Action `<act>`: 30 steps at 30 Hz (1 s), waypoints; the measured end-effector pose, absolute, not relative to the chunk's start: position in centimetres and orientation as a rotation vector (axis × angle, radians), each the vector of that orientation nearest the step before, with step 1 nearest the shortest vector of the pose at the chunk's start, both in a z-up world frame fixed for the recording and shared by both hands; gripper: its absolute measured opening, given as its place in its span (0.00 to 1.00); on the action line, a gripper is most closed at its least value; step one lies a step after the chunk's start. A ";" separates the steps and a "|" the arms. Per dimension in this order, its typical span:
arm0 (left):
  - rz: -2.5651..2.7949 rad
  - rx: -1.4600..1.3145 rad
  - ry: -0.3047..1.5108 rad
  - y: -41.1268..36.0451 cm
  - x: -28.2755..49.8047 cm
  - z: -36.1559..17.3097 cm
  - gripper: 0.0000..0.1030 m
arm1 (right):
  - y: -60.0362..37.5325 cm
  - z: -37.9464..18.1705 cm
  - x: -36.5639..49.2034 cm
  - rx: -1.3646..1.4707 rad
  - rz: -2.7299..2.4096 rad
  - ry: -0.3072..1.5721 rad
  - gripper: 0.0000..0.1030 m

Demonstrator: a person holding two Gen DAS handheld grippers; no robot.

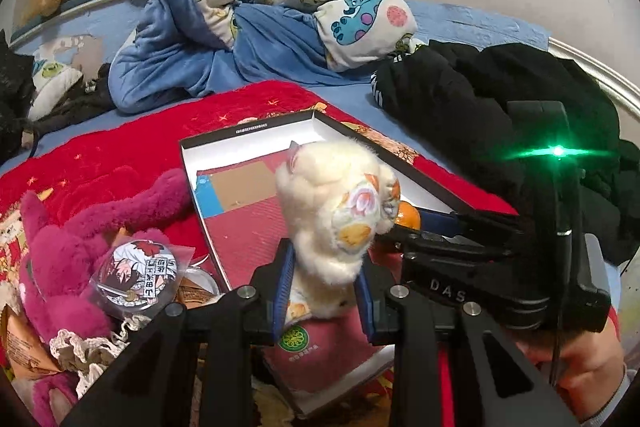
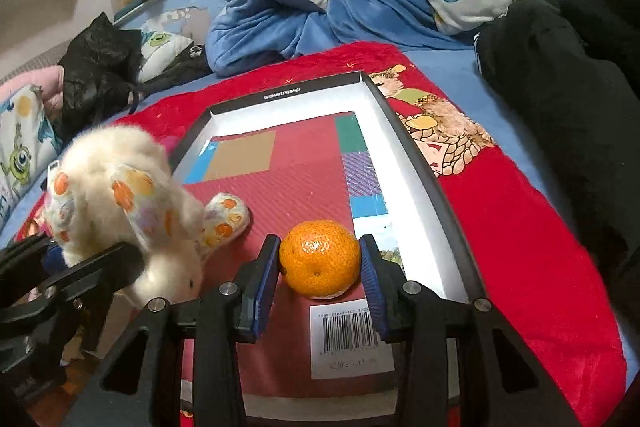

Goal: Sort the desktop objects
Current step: 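Carry the cream plush with the left gripper while the right gripper carries the orange over the box, then open the left gripper to drop the plush while the right gripper releases the orange into the box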

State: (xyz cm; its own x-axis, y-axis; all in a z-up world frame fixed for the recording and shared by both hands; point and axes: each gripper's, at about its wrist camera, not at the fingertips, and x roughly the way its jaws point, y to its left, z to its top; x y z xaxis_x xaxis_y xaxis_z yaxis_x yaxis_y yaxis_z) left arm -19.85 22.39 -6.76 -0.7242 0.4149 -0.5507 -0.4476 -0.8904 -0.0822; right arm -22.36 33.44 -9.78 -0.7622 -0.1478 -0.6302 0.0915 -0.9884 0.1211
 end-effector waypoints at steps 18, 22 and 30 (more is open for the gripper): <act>2.587 -0.725 0.036 21.2 -19.4 -5.8 0.63 | 33.5 -9.4 -21.6 0.933 -2.838 -0.141 0.39; 2.633 -0.650 0.084 21.2 -18.6 -5.1 0.83 | 34.2 -8.8 -20.6 0.839 -2.859 -0.194 0.42; 2.685 -0.576 0.018 19.3 -18.1 -4.0 0.99 | 35.8 -7.2 -18.3 0.628 -2.931 -0.305 1.00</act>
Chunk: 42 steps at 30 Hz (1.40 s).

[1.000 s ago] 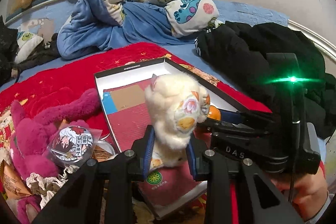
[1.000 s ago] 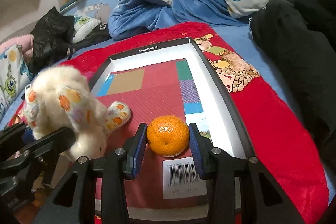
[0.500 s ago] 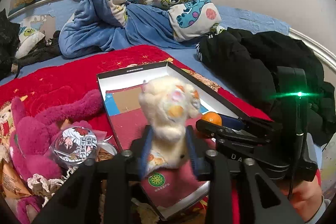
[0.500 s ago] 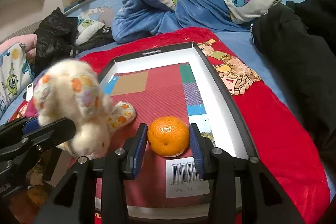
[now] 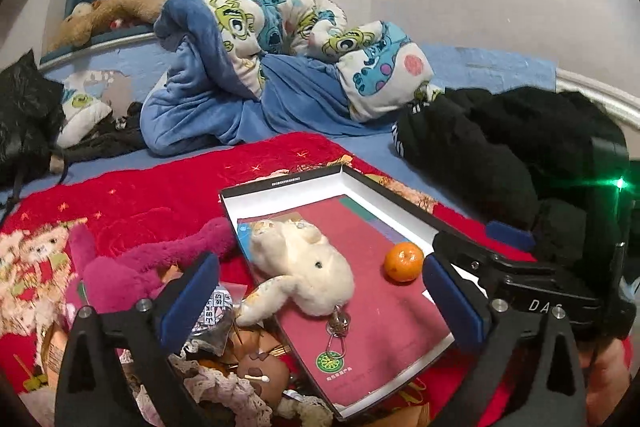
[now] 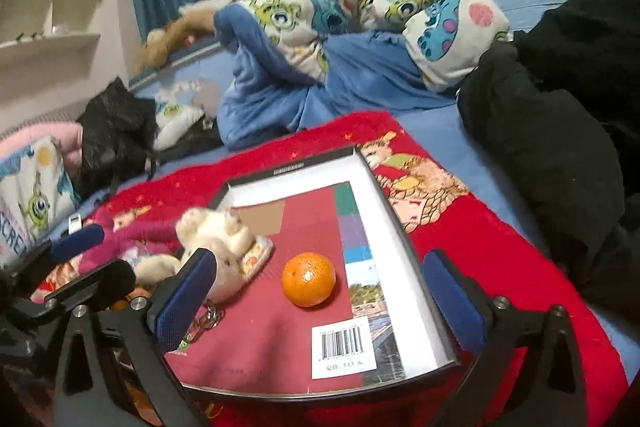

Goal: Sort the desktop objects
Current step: 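Open the left gripper to drop the plush while the right gripper releases the orange into the box, then withdraw both grippers from the box back toward the pile of items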

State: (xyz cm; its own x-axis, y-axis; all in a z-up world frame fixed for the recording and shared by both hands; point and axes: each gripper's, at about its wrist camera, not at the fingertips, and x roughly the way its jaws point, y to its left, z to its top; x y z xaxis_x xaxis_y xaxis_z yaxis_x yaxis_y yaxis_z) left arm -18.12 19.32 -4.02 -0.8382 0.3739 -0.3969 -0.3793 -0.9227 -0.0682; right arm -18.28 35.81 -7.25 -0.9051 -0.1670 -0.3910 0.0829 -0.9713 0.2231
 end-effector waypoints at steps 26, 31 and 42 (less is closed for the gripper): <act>2.751 -0.716 -0.082 14.3 -16.8 -1.7 0.99 | 37.4 -6.2 -16.8 0.706 -2.967 -0.460 1.00; 2.788 -0.679 -0.121 11.8 -14.4 2.2 0.99 | 35.4 -2.7 -14.5 0.663 -2.982 -0.357 1.00; 2.877 -0.524 -0.075 5.9 -6.5 10.3 0.99 | 29.1 6.8 -9.0 0.443 -2.968 -0.269 1.00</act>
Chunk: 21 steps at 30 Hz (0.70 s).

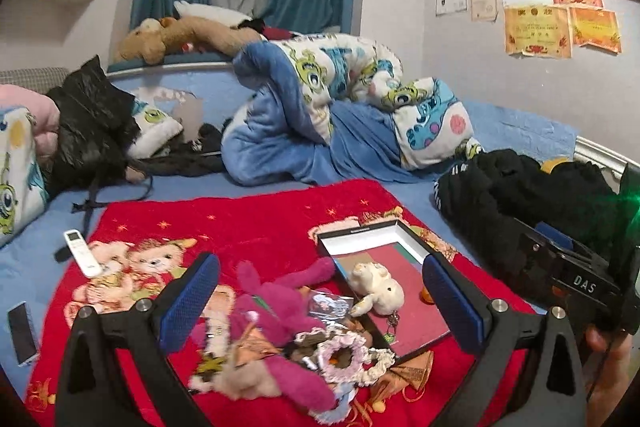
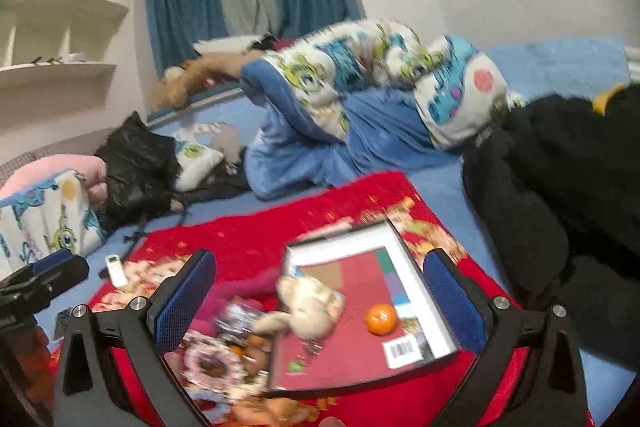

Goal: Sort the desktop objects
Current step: 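Withdraw both grippers from the box back toward the pile of items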

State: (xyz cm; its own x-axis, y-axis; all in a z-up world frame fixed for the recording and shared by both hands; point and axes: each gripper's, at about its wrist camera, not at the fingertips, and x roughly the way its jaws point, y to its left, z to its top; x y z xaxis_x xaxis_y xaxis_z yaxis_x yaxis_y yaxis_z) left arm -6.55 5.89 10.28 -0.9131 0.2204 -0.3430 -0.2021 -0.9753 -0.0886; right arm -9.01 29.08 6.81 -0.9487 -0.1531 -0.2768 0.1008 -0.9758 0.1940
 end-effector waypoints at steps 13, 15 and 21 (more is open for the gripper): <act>2.906 -0.529 -0.055 3.9 -1.7 8.2 0.99 | 25.9 3.4 -5.1 0.349 -2.866 -0.409 1.00; 2.892 -0.538 -0.049 4.6 -2.0 6.8 0.99 | 26.2 2.2 -5.4 0.393 -2.879 -0.404 1.00; 2.791 -0.543 -0.086 6.5 -3.0 2.2 0.99 | 27.7 -0.1 -6.5 0.465 -2.860 -0.489 1.00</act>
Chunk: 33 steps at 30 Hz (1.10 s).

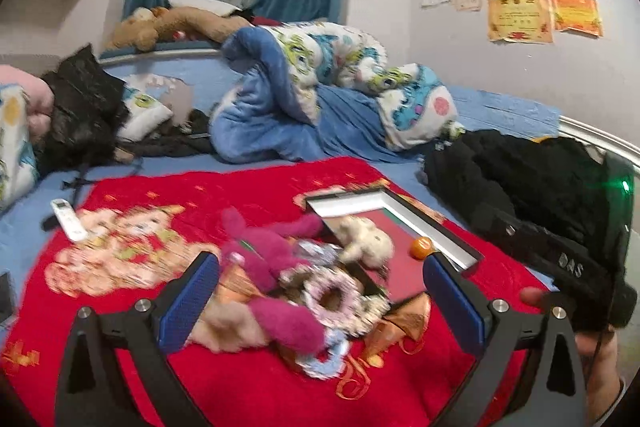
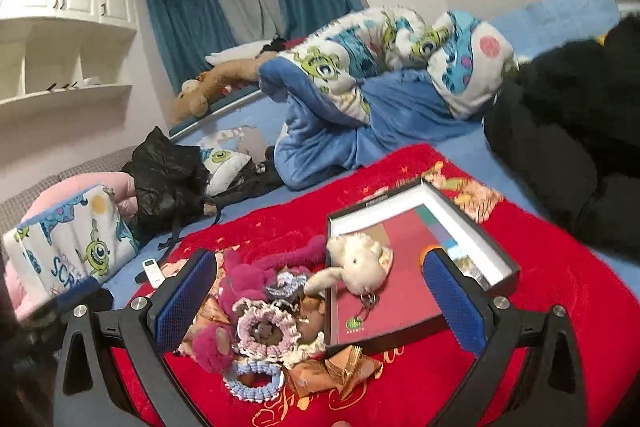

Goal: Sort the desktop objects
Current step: 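Withdraw both grippers from the box back toward the pile of items, then grasp the brown snack packet with the right gripper while the left gripper grasps the blue scrunchie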

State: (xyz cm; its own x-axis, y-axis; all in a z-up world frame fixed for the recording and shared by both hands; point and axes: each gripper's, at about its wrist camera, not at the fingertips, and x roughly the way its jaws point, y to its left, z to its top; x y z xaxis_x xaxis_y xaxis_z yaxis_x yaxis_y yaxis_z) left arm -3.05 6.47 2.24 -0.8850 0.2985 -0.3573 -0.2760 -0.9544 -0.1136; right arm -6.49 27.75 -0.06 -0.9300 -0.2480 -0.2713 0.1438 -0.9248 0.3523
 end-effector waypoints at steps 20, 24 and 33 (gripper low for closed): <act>2.516 -0.805 -0.087 9.1 -5.8 -8.1 0.99 | 26.5 -6.9 -9.3 0.868 -2.744 -0.336 0.88; 2.491 -0.872 -0.113 9.1 -6.8 -9.4 0.99 | 26.4 -8.3 -9.8 0.953 -2.697 -0.347 0.82; 2.442 -0.990 -0.195 9.2 -9.1 -11.3 0.99 | 25.0 -9.3 -10.8 1.063 -2.711 -0.261 0.65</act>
State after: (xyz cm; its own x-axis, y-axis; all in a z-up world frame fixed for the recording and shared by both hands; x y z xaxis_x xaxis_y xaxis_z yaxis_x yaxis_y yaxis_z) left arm -9.07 9.21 -11.26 -0.6143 0.4948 -0.6147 -0.3909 -0.8675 -0.3077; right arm -10.77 25.02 -9.28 -0.7149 -0.2646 -0.6472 0.1364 -0.9606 0.2420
